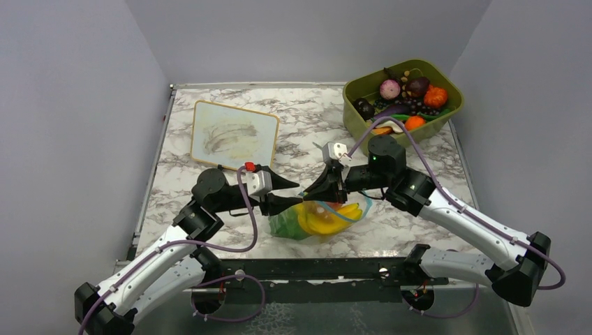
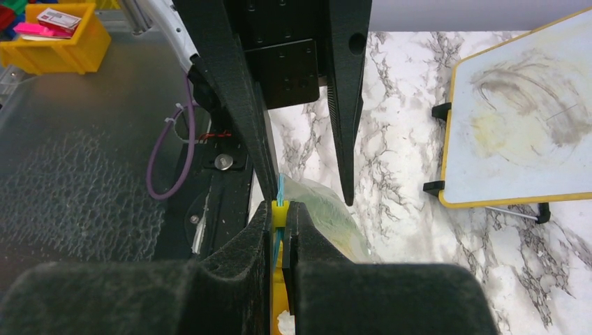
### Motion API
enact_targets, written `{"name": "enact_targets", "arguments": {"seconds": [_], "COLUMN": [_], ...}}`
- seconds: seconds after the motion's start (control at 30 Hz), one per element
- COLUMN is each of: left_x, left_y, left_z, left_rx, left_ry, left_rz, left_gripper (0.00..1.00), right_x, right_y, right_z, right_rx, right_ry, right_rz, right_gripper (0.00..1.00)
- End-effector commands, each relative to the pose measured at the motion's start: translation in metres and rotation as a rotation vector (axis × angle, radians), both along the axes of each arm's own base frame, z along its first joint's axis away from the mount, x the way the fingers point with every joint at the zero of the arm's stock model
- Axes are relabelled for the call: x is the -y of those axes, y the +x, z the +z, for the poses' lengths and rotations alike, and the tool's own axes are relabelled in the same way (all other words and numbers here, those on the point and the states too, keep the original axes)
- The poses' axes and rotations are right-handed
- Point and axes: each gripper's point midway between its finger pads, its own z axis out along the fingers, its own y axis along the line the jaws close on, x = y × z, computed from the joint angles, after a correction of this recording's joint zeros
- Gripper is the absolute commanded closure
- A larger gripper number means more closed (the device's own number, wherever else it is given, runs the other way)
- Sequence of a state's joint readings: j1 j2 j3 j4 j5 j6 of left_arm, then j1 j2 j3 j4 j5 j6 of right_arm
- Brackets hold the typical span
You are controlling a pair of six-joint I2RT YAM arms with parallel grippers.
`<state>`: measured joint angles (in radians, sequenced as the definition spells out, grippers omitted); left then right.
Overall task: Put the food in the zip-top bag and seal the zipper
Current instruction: Zip the zipper food storage bag at the center of the board.
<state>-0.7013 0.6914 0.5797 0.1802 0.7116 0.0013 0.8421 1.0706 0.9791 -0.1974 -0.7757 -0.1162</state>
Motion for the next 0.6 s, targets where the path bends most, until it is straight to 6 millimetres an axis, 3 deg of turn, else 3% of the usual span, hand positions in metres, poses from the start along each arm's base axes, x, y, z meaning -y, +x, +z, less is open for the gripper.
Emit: {"name": "enact_targets", "arguments": {"seconds": [0.0, 0.07, 0.13, 0.17, 0.57], "left_x": [0.006, 0.006, 0.005, 0.004, -0.011], "left_y": [-0.004, -0.005, -0.006, -0.004, -0.004], "left_z": [0.019, 0.022, 0.024, 0.025, 0.032], "left_rx": [0.025, 0.028, 0.041, 0.044, 0.117], "left_ry": [-0.062, -0.069, -0.071, -0.074, -0.113], "left_rz": [-0.046, -0.054, -0.056, -0.041, 0.043], "left_gripper": [0.59, 0.69, 0.94, 1.00, 1.00], "right_x": [-0.006, -0.006, -0.006, -0.005, 0.014], "right_y": [0.000, 0.002, 0.002, 0.002, 0.010], "right_z": [0.024, 0.019, 0.017, 0.016, -0.009], "right_rx": [0.044, 0.038, 0.039, 0.038, 0.029], "right_ry": [0.073, 0.061, 0.060, 0.056, -0.087], "right_rz": [0.029, 0.024, 0.020, 0.017, -0.087], "right_gripper": [0.99, 0.99, 0.99, 0.99, 0.99]}}
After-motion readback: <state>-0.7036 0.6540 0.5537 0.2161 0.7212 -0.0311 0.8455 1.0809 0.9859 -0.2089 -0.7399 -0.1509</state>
